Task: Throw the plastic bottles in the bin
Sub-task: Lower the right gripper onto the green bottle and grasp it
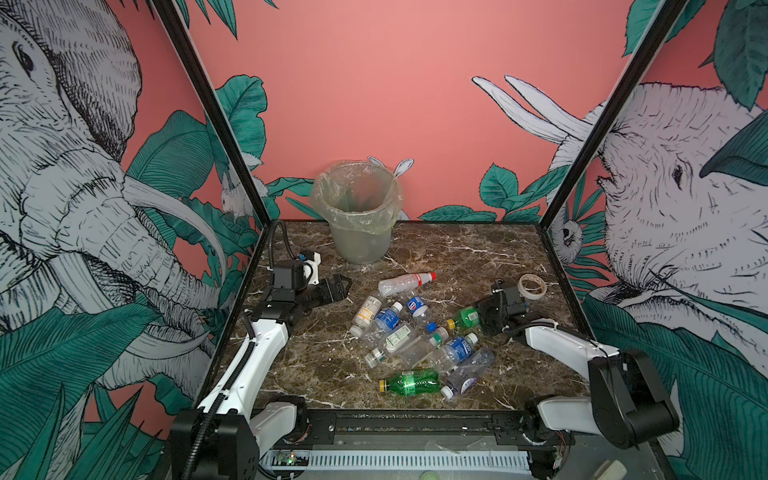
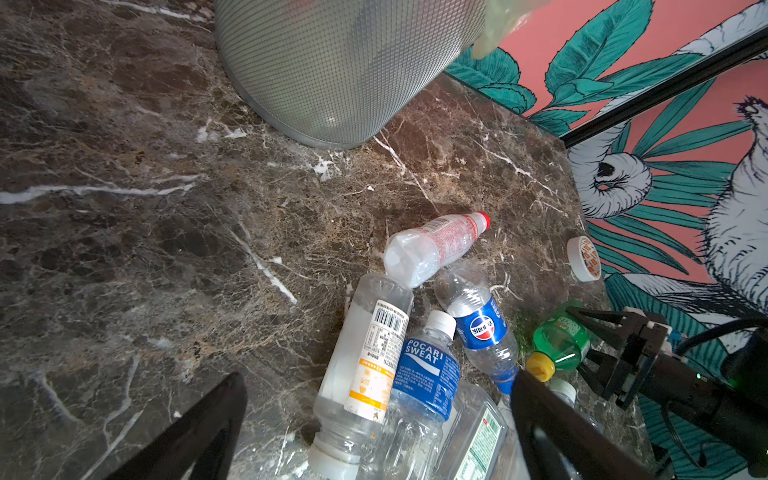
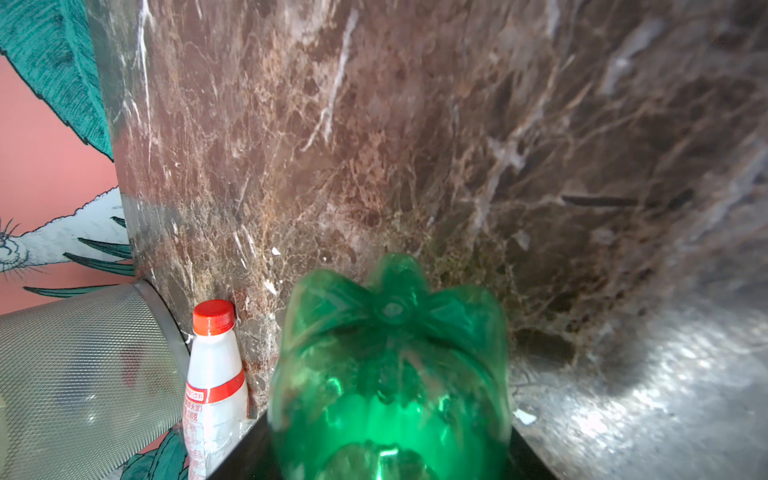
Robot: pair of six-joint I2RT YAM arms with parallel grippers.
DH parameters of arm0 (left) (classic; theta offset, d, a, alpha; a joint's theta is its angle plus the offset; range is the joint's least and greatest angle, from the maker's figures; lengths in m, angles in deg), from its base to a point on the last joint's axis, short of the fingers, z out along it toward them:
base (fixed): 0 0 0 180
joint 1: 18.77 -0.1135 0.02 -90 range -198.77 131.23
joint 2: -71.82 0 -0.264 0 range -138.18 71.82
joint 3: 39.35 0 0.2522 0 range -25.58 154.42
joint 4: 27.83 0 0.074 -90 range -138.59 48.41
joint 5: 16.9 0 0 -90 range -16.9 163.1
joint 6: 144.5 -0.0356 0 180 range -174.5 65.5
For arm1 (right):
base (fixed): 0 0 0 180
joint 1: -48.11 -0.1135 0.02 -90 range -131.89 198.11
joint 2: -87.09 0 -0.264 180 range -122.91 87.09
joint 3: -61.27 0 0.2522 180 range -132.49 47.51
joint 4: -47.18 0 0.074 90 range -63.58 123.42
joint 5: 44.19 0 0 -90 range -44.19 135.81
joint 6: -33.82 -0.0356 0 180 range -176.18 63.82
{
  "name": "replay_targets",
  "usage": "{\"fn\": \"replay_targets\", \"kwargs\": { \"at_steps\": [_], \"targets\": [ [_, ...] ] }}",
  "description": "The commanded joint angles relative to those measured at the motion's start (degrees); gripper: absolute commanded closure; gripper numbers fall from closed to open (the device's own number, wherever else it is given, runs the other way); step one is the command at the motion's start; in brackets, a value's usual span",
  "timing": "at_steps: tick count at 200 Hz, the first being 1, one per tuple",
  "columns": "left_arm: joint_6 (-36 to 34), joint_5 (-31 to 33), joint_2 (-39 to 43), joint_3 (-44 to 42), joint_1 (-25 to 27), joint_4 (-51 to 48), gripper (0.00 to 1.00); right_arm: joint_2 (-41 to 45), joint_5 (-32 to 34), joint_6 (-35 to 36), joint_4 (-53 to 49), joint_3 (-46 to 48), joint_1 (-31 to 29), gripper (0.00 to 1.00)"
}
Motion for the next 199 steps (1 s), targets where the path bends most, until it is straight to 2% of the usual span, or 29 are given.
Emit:
{"fn": "replay_targets", "kwargs": {
  "at_steps": [1,56,89,146,199],
  "targets": [
    [1.1,0.7,0.6,-0.8,0.1,-0.7,0.01,1.0,-0.4,-1.9,3.2,0.9,0.4,0.37],
    [2.2,0.6,0.2,-0.6,0.1,-0.5,0.01,1.4,-2.2,1.1,10.1,1.7,0.5,0.39],
    [4.7,-0.9,-1.1,0.3,0.1,0.8,0.01,0.9,-4.1,2.6,11.0,0.5,0.6,0.4],
    [4.9,-0.3,-1.8,0.4,0.1,0.6,0.01,1.1,-6.1,4.2,13.5,0.3,0.5,0.43],
    [5.1,1.0,-2.1,0.2,0.0,-0.7,0.0,4.5,-6.0,13.2,8.6,-3.7,0.6,0.44]
  ]
}}
